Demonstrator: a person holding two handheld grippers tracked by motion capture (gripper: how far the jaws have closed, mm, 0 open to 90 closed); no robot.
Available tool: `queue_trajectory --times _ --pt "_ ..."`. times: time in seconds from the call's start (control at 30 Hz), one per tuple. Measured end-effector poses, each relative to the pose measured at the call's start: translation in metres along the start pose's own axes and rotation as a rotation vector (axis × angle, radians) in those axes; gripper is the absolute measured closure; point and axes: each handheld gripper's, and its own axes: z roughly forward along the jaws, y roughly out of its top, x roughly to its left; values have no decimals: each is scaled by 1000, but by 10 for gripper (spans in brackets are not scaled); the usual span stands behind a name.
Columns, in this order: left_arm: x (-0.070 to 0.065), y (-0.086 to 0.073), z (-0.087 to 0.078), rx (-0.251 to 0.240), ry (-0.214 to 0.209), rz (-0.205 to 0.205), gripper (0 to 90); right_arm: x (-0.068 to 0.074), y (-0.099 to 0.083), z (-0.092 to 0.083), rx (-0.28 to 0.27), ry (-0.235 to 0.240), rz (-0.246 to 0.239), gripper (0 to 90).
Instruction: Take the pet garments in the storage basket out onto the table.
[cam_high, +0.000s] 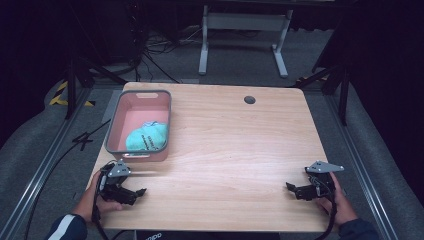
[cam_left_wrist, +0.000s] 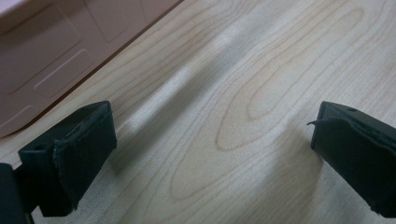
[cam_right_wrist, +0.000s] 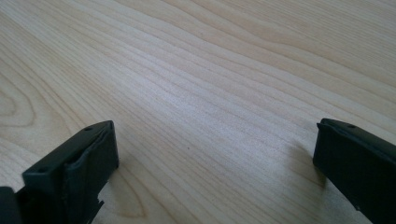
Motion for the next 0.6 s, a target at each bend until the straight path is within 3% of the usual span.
queue_trajectory --times 0.07,0.13,0.2,0.27,0.4,0.6 --pt "-1 1 -2 -1 -13 12 49 0 0 0 0 2 -2 4" --pt "-3 1 -7 -4 -19 40 187 0 0 0 1 2 -2 4" --pt "-3 3 -10 -2 -18 38 154 0 0 0 0 2 -1 4" --pt "-3 6 -17 -9 -40 46 193 0 0 0 0 2 0 5" --pt "-5 11 -31 -51 -26 84 239 0 0 0 1 1 1 4" --pt "-3 24 -51 -86 -17 87 240 0 0 0 0 1 2 5"
